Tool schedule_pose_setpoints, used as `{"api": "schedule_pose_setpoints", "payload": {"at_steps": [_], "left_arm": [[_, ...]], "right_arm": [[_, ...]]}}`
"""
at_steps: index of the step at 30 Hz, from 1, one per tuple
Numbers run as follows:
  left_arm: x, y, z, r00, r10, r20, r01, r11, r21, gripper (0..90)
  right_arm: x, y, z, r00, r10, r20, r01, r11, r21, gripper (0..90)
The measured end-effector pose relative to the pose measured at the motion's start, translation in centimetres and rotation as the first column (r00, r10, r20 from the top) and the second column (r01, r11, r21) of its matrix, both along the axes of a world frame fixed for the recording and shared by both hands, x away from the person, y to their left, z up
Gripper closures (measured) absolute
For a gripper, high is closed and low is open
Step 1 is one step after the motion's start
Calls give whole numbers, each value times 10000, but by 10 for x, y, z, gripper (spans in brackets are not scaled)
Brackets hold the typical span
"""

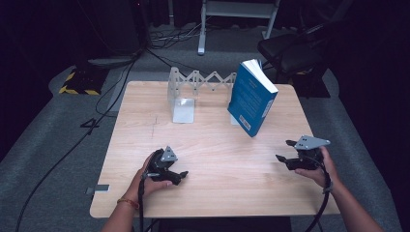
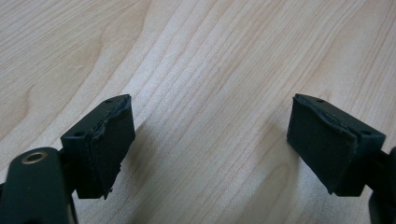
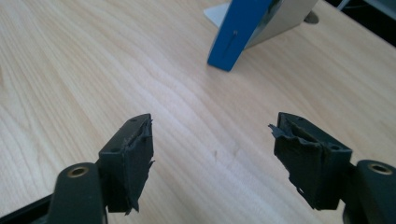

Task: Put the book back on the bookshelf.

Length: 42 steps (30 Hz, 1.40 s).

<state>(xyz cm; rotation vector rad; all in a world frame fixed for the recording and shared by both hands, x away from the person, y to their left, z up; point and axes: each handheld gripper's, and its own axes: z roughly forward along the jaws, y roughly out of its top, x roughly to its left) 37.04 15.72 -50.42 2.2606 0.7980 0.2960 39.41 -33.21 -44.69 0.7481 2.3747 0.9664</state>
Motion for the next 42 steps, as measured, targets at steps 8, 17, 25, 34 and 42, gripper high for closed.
{"api": "schedule_pose_setpoints", "payload": {"at_steps": [8,17,25,34,42], "left_arm": [[0,0,0,10000,-10,17,10,10000,18,156],[0,0,0,10000,-6,26,6,10000,25,156],[-1,0,0,10000,62,-22,-62,10000,-10,154],[-1,-1,0,10000,95,-24,-95,10000,1,153],[-1,-1,0,9999,102,-22,-102,9999,-4,153]], "right_arm": [[-13,-15,-23,9981,175,-588,-173,9998,36,282],[-26,-42,-47,9943,-283,-1031,318,9990,320,267],[-32,-71,-57,9788,-1409,-1488,1587,9806,1149,207],[-31,-74,-57,9754,-1407,-1699,1629,9788,1244,206],[-31,-74,-57,9751,-1424,-1698,1645,9785,1245,206]]}}
